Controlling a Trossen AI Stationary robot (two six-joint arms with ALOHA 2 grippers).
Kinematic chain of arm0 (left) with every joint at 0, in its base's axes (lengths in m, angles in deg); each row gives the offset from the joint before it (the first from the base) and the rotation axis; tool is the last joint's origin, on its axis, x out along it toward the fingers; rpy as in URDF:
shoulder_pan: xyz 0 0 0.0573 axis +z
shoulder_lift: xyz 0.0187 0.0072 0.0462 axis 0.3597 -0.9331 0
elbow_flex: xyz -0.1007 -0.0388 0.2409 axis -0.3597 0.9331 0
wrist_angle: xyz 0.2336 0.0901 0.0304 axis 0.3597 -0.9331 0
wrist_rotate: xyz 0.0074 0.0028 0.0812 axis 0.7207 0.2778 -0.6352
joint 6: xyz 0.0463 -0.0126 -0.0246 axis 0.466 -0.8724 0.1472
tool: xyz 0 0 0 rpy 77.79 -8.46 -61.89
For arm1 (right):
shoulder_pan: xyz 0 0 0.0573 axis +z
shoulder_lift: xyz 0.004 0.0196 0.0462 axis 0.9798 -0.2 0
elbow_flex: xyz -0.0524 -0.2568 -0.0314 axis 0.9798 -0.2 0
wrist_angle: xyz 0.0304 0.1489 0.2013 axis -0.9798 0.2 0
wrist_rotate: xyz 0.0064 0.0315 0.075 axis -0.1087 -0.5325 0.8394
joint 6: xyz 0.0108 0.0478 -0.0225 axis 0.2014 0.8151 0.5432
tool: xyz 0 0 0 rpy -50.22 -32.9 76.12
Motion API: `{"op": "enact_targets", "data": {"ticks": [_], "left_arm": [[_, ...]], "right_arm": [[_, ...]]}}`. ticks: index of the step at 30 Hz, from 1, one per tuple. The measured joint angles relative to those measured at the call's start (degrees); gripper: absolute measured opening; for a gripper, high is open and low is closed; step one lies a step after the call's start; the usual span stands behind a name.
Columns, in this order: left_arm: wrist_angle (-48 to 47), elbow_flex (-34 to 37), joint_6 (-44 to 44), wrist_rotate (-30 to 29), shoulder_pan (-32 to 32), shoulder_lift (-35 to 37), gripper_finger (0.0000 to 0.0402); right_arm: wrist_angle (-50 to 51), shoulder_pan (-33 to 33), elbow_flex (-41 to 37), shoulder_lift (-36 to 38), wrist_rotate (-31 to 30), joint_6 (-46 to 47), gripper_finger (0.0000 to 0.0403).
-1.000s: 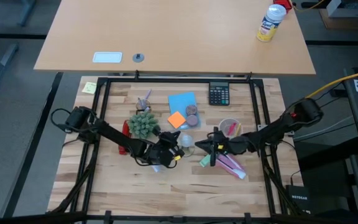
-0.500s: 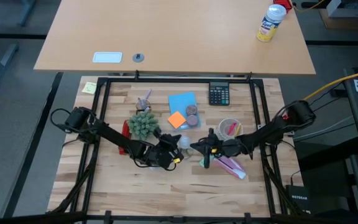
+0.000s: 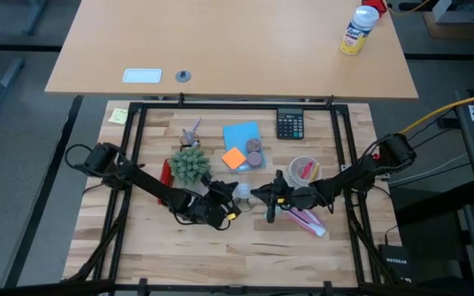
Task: Screw lightbulb
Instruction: Remove the white lightbulb from the lamp socket
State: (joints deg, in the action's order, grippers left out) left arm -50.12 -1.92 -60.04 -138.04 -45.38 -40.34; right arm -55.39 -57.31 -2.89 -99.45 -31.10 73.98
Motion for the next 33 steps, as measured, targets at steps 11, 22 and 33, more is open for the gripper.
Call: {"op": "enact_targets", "data": {"ticks": [11,22,33], "left_arm": [[2.0,-0.2,-0.3,4.2,-3.5,-0.2,0.0001],[2.1,-0.2,-0.3,-0.6,-4.2,-0.2,0.0001],[2.4,-0.1,8.8,-6.4,-2.9,3.6,0.0001]], "right_arm": [[0.2,-0.4,0.2,-0.1,-8.9,0.2,0.0017],[-1.8,-0.2,0.1,2.3,-9.5,-4.3,0.0017],[-3.7,-0.2,0.1,7.9,8.3,-7.4,0.0017]]}}
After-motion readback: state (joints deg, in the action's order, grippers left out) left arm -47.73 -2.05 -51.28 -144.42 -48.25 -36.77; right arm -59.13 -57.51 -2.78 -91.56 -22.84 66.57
